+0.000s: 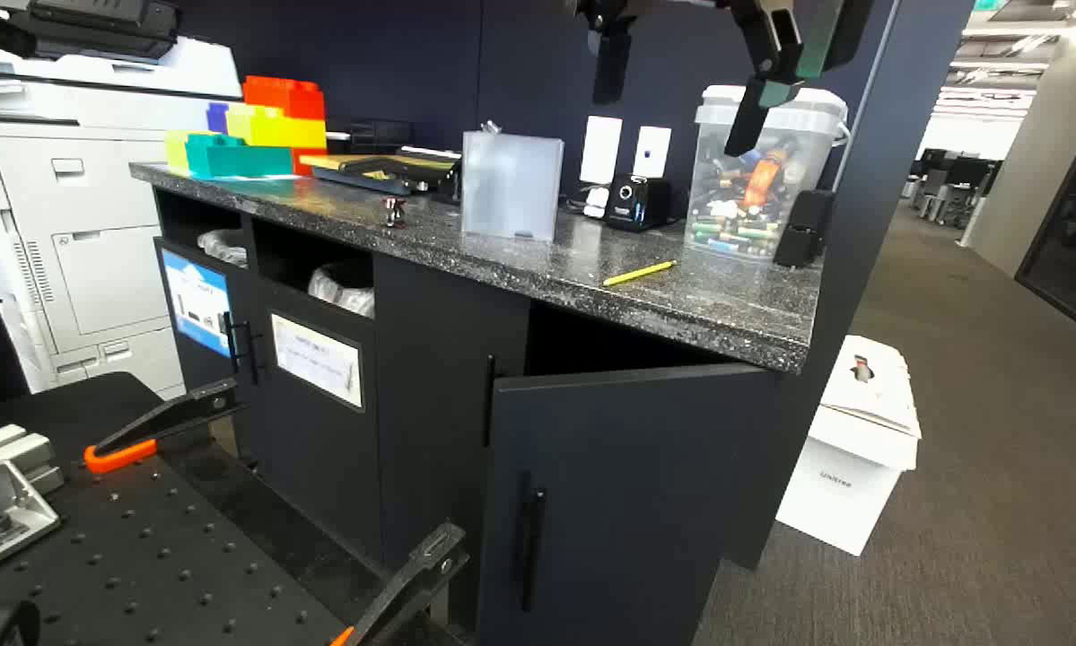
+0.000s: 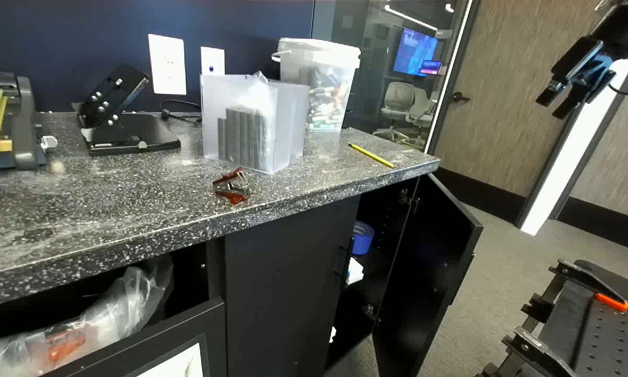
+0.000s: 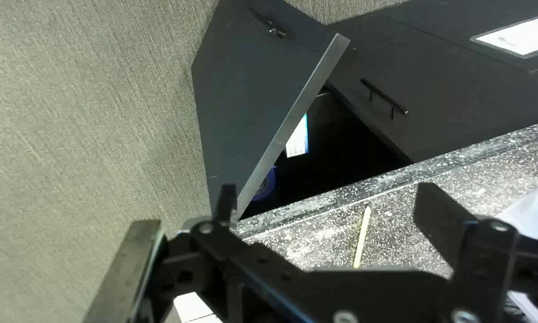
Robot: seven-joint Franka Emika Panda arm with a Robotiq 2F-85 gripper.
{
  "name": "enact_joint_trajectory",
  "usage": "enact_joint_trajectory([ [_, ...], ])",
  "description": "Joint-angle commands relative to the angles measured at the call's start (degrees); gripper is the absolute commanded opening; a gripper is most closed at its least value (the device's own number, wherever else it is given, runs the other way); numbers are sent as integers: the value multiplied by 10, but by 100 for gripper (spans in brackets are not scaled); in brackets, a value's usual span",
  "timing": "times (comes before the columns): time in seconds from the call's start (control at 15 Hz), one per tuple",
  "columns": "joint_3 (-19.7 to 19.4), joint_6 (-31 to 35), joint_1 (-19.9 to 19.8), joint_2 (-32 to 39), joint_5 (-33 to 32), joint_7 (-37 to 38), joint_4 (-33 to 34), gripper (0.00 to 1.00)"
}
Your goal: Open the left cabinet door.
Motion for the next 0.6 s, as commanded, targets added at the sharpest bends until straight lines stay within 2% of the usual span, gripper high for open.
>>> enact_joint_trajectory([
  [0.0, 26, -2, -26, 1, 6, -3, 1, 100],
  [0.4, 26, -2, -26, 1, 6, -3, 2, 100],
  [0.53, 54, 20, -15, 9, 8, 19, -8, 100],
])
